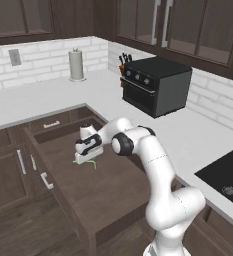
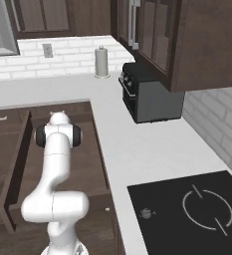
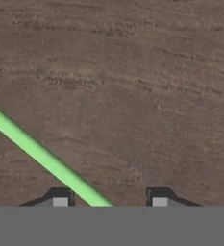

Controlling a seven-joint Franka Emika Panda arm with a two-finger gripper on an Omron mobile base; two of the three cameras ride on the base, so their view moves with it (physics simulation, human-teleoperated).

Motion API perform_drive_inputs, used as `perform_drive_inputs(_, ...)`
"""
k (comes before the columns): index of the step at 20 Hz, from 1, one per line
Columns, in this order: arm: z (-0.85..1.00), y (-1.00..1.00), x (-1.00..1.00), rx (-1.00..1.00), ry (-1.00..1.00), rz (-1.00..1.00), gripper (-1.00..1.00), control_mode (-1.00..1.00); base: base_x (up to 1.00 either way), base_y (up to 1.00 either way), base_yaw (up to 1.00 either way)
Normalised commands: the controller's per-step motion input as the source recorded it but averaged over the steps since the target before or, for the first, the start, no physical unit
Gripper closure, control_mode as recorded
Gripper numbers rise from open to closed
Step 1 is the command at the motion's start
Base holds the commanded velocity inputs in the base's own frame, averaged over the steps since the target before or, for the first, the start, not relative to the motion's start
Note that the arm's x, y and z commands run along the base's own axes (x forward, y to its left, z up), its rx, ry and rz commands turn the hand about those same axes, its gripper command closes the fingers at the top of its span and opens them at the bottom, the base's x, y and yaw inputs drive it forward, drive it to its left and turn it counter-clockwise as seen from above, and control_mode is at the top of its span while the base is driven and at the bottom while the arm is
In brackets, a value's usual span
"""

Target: Take a straw from the drawer in front and place it inside the glass cup on the dining counter.

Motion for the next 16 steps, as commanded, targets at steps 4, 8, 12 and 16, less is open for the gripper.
perform_drive_inputs(4, -0.36, 0.0, 0.0, 0.0, 0.07, 0.12, 1.0, -1.0, 0.0, 0.0, 0.0)
perform_drive_inputs(8, -0.13, 0.0, -0.07, 0.0, 0.1, 0.09, 1.0, -1.0, 0.0, 0.0, 0.0)
perform_drive_inputs(12, 0.08, 0.07, -0.17, 0.03, 0.07, 0.03, 1.0, -1.0, 0.0, 0.0, 0.0)
perform_drive_inputs(16, 0.53, 0.11, -0.21, 0.0, 0.0, 0.01, 1.0, -1.0, 0.0, 0.0, 0.0)
